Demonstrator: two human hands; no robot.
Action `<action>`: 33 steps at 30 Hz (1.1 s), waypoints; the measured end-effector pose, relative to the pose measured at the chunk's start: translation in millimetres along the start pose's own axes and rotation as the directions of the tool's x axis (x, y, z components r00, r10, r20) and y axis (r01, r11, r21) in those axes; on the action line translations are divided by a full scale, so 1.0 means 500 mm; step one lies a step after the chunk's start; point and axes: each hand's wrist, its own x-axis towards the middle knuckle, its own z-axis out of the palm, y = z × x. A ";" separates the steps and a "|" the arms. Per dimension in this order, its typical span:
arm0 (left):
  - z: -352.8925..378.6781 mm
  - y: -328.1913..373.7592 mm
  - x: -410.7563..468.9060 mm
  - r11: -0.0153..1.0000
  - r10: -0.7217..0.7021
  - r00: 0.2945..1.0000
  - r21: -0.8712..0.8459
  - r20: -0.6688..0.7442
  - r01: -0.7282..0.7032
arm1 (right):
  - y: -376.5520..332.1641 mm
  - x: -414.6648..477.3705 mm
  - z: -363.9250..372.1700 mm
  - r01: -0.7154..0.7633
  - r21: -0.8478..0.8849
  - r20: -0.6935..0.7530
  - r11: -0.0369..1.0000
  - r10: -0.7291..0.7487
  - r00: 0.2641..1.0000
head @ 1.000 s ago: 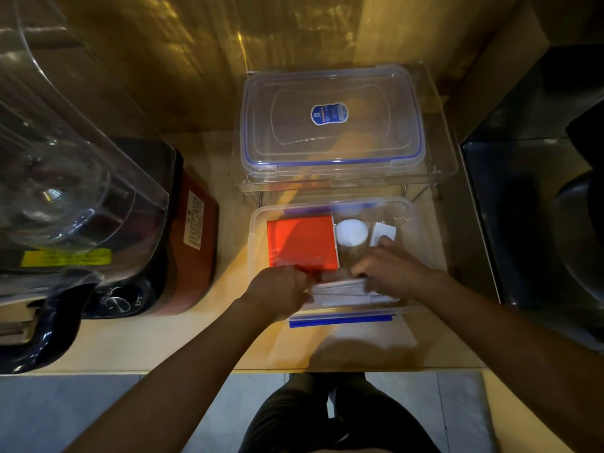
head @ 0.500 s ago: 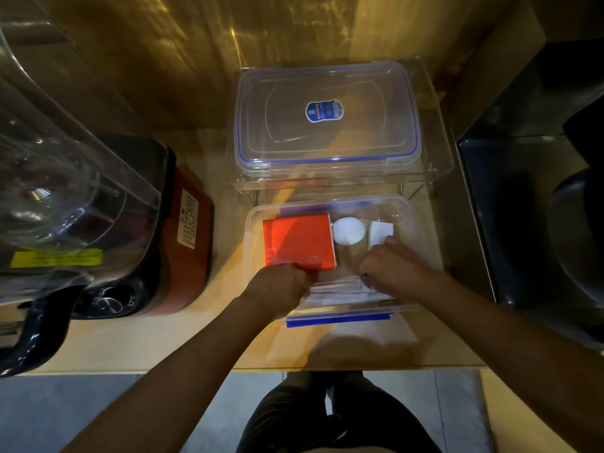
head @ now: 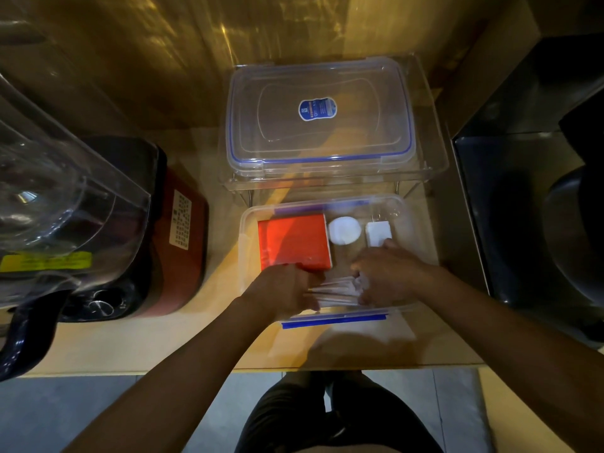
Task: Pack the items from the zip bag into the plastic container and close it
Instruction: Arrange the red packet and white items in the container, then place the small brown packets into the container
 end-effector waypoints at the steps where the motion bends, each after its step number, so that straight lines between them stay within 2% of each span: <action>1: 0.001 0.001 0.002 1.000 -0.012 1.000 0.007 0.007 0.012 | 0.000 -0.002 0.000 0.008 -0.037 0.011 0.999 -0.008 1.000; 5: 0.003 0.004 0.007 0.995 -0.103 0.994 -0.010 -0.020 0.103 | 0.000 -0.005 0.000 0.006 -0.210 0.008 0.978 -0.004 1.000; 10: 0.004 0.008 0.012 0.991 -0.137 0.989 -0.021 -0.050 0.136 | 0.008 -0.011 -0.021 -0.015 -0.286 -0.131 0.958 -0.024 0.991; 13: 0.004 0.009 0.014 0.991 -0.133 0.990 0.000 -0.049 0.134 | 0.021 -0.015 -0.037 -0.021 -0.179 -0.240 0.984 -0.023 0.971; 16: 0.004 0.009 0.010 0.992 -0.123 0.991 0.025 -0.050 0.125 | 0.029 -0.010 -0.047 -0.036 -0.061 -0.279 0.997 0.018 0.960; 21: 0.007 0.010 0.008 0.994 -0.083 0.996 0.070 -0.042 0.086 | 0.025 -0.008 -0.036 -0.105 -0.059 -0.422 0.993 0.070 0.904; 23: 0.006 0.010 0.008 0.994 -0.064 0.997 0.087 -0.039 0.067 | 0.030 -0.014 -0.037 -0.048 -0.163 -0.403 0.985 -0.022 0.915; 26: 0.006 0.011 0.010 0.993 -0.074 0.996 0.086 -0.043 0.078 | 0.035 -0.028 -0.039 0.059 -0.369 -0.275 0.928 -0.170 0.946; 29: 0.007 0.012 0.011 0.991 -0.111 0.993 0.066 -0.043 0.114 | 0.026 -0.031 -0.042 0.033 -0.470 -0.184 0.882 -0.134 0.974; 33: 0.009 0.011 0.016 0.988 -0.151 0.988 0.026 -0.037 0.152 | 0.015 -0.018 -0.041 0.033 -0.478 -0.121 0.878 -0.103 0.987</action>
